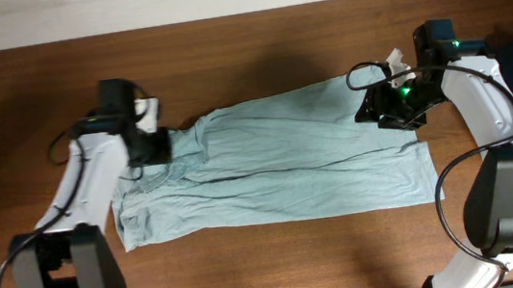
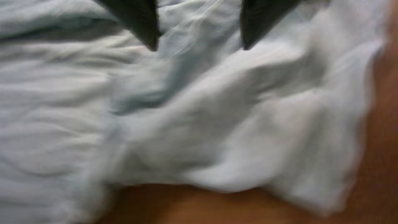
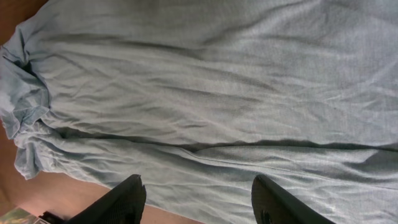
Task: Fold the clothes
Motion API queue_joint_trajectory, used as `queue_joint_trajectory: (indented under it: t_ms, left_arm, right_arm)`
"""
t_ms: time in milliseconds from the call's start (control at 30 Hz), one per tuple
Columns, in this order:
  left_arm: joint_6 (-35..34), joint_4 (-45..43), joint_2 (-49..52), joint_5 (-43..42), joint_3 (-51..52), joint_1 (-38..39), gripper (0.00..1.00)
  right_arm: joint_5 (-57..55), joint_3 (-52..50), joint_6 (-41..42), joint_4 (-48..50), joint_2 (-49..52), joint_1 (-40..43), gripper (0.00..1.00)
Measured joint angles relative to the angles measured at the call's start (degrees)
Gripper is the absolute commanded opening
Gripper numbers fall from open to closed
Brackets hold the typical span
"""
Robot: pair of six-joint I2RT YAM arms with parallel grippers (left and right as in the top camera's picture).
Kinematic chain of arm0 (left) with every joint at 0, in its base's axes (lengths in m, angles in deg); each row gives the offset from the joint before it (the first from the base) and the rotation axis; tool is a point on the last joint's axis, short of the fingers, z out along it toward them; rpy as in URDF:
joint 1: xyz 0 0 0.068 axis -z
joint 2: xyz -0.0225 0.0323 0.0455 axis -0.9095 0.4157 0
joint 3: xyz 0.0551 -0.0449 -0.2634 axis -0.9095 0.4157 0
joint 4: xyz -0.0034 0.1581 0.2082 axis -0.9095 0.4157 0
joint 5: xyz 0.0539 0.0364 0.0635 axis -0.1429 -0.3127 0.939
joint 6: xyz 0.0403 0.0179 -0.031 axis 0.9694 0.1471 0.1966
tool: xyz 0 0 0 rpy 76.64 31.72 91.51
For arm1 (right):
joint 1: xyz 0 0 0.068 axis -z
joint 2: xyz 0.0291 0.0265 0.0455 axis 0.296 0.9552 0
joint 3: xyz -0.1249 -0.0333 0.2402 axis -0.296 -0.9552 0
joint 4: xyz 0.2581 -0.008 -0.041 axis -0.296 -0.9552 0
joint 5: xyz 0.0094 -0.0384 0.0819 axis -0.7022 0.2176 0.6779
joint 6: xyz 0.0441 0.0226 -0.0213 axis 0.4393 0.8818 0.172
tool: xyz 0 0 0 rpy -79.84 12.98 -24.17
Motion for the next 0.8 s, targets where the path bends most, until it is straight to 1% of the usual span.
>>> queue_joint_trajectory:
  t_ms: [33,67,100,167,267,500,633,667,800]
  left_arm:
    - [1.6,-0.4,0.0,0.2,0.0,1.3,0.10]
    - [4.1,-1.6,0.3,0.9,0.0,3.2,0.07]
    - [6.6,-3.0,1.1,1.5,-0.2,4.7,0.04]
    - [8.8,-4.7,2.7,2.4,-0.2,6.0,0.01]
    - [11.1,-7.6,6.2,4.2,-0.3,6.7,0.01]
    - [12.5,-7.9,11.6,5.2,-0.3,6.7,0.01]
    - [12.9,-4.7,11.7,4.1,-0.6,7.1,0.01]
    - [13.0,-2.8,11.7,3.7,-0.7,7.6,0.01]
    - [13.1,0.5,11.7,3.5,-0.9,9.6,0.01]
  right_arm:
    - [0.0,0.0,0.0,0.0,0.0,0.0,0.60]
    - [0.0,0.0,0.0,0.0,0.0,0.0,0.60]
    - [0.0,0.0,0.0,0.0,0.0,0.0,0.60]
    - [0.0,0.0,0.0,0.0,0.0,0.0,0.60]
    - [0.0,0.0,0.0,0.0,0.0,0.0,0.60]
    - [0.0,0.0,0.0,0.0,0.0,0.0,0.60]
    - [0.0,0.0,0.0,0.0,0.0,0.0,0.60]
    - [0.0,0.0,0.0,0.0,0.0,0.0,0.60]
    - [0.0,0.0,0.0,0.0,0.0,0.0,0.60]
